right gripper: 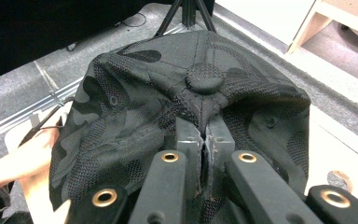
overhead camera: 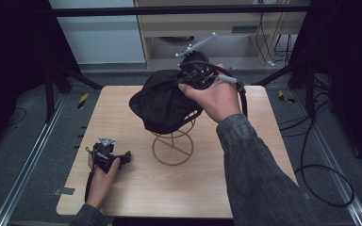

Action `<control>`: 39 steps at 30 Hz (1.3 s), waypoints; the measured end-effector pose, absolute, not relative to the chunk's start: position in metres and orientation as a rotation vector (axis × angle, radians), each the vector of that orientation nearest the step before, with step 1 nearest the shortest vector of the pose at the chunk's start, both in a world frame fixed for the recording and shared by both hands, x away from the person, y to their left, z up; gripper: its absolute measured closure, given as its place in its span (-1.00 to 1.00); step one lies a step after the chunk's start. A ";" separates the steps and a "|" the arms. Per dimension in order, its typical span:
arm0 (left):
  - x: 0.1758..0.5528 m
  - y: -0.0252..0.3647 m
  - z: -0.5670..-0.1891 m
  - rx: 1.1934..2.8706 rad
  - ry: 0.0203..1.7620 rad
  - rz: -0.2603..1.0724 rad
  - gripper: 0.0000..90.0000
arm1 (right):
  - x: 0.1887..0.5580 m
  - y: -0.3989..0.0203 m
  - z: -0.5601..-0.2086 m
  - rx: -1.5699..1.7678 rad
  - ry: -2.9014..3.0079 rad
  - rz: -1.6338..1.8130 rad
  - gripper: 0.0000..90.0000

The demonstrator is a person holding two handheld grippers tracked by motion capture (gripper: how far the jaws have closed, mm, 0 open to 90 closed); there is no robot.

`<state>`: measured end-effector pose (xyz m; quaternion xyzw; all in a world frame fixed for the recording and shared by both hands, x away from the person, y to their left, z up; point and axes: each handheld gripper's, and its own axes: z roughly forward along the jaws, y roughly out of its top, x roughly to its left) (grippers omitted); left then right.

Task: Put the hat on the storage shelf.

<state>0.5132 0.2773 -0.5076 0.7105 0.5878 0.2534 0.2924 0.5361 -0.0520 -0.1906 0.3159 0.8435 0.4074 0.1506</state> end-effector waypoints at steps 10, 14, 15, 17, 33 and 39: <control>0.513 0.277 -0.508 1.894 1.565 0.675 -1.00 | 0.539 -0.056 -0.204 0.918 2.461 1.144 0.93; 0.513 0.277 -0.508 1.892 1.566 0.674 -1.00 | 0.541 -0.061 -0.209 0.934 2.470 1.142 0.93; 0.513 0.277 -0.508 1.892 1.566 0.674 -1.00 | 0.541 -0.062 -0.210 0.935 2.472 1.139 0.93; 0.513 0.277 -0.508 1.889 1.567 0.675 -1.00 | 0.542 -0.065 -0.213 0.945 2.475 1.135 0.93; 0.513 0.277 -0.508 1.897 1.565 0.673 -1.00 | 0.543 -0.073 -0.227 0.976 2.499 1.122 0.93; 0.513 0.277 -0.508 1.896 1.565 0.674 -1.00 | 0.541 -0.074 -0.228 0.970 2.503 1.125 0.93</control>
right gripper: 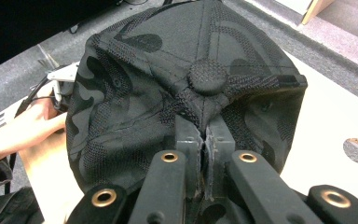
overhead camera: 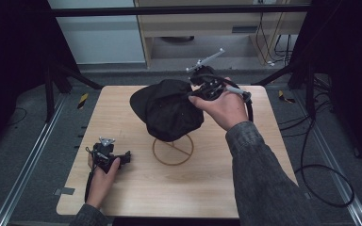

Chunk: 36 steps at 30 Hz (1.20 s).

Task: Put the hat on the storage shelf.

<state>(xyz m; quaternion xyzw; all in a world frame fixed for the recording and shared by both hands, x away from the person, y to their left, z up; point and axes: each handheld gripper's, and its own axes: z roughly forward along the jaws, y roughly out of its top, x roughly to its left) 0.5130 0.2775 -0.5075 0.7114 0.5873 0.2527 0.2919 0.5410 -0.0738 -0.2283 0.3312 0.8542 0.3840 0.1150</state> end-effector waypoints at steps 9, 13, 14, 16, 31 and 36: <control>0.513 0.277 -0.508 1.897 1.565 0.673 -1.00 | 0.539 -0.070 -0.247 0.978 2.532 1.085 0.92; 0.513 0.278 -0.508 1.897 1.564 0.673 -1.00 | 0.541 -0.065 -0.251 0.967 2.527 1.072 0.91; 0.513 0.278 -0.508 1.897 1.564 0.673 -1.00 | 0.541 -0.064 -0.251 0.968 2.523 1.071 0.91; 0.513 0.278 -0.508 1.897 1.564 0.673 -1.00 | 0.542 -0.063 -0.252 0.968 2.521 1.070 0.91; 0.513 0.278 -0.508 1.897 1.564 0.673 -1.00 | 0.546 -0.054 -0.252 0.959 2.502 1.043 0.85; 0.513 0.278 -0.508 1.897 1.564 0.673 -1.00 | 0.546 -0.054 -0.252 0.965 2.496 1.047 0.79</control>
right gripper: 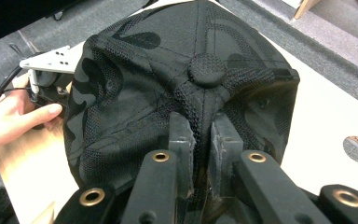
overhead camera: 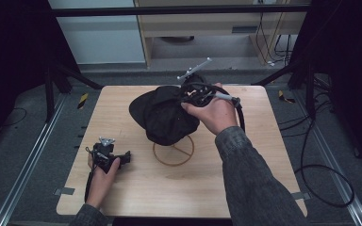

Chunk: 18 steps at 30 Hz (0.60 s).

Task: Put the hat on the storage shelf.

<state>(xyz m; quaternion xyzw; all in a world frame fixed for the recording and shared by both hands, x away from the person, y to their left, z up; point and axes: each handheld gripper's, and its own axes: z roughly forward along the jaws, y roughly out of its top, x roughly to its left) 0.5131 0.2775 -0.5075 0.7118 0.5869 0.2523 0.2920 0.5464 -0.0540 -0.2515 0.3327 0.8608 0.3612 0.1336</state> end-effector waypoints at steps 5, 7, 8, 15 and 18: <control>0.513 0.278 -0.508 1.897 1.564 0.673 -1.00 | 0.546 -0.054 -0.251 0.967 2.496 1.045 0.70; 0.513 0.278 -0.508 1.896 1.564 0.673 -1.00 | 0.547 -0.054 -0.252 0.965 2.498 1.041 0.67; 0.513 0.278 -0.508 1.896 1.564 0.673 -1.00 | 0.547 -0.054 -0.252 0.966 2.500 1.040 0.65; 0.513 0.278 -0.508 1.897 1.564 0.673 -1.00 | 0.546 -0.053 -0.250 0.974 2.492 1.062 0.62; 0.513 0.278 -0.508 1.897 1.564 0.673 -1.00 | 0.545 -0.055 -0.248 0.974 2.488 1.070 0.62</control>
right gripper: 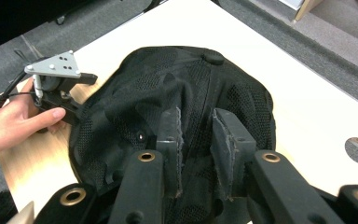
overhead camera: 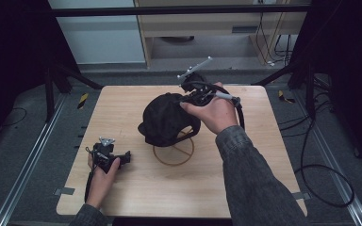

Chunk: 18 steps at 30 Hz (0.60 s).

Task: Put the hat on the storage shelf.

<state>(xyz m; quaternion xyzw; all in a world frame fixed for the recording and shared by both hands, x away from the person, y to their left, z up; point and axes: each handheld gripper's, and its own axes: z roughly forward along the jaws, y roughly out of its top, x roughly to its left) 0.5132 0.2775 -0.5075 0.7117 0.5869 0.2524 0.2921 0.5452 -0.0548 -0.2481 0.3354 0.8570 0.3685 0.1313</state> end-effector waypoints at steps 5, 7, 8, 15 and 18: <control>0.513 0.278 -0.508 1.897 1.564 0.673 -1.00 | 0.544 -0.060 -0.246 0.975 2.479 1.080 0.61; 0.513 0.278 -0.508 1.897 1.564 0.673 -1.00 | 0.543 -0.062 -0.245 0.977 2.476 1.080 0.61; 0.513 0.278 -0.508 1.897 1.564 0.673 -1.00 | 0.542 -0.064 -0.245 0.980 2.475 1.081 0.61; 0.513 0.278 -0.508 1.897 1.564 0.673 -1.00 | 0.537 -0.077 -0.245 0.990 2.462 1.085 0.60; 0.513 0.278 -0.508 1.896 1.564 0.673 -1.00 | 0.536 -0.081 -0.246 0.995 2.463 1.077 0.59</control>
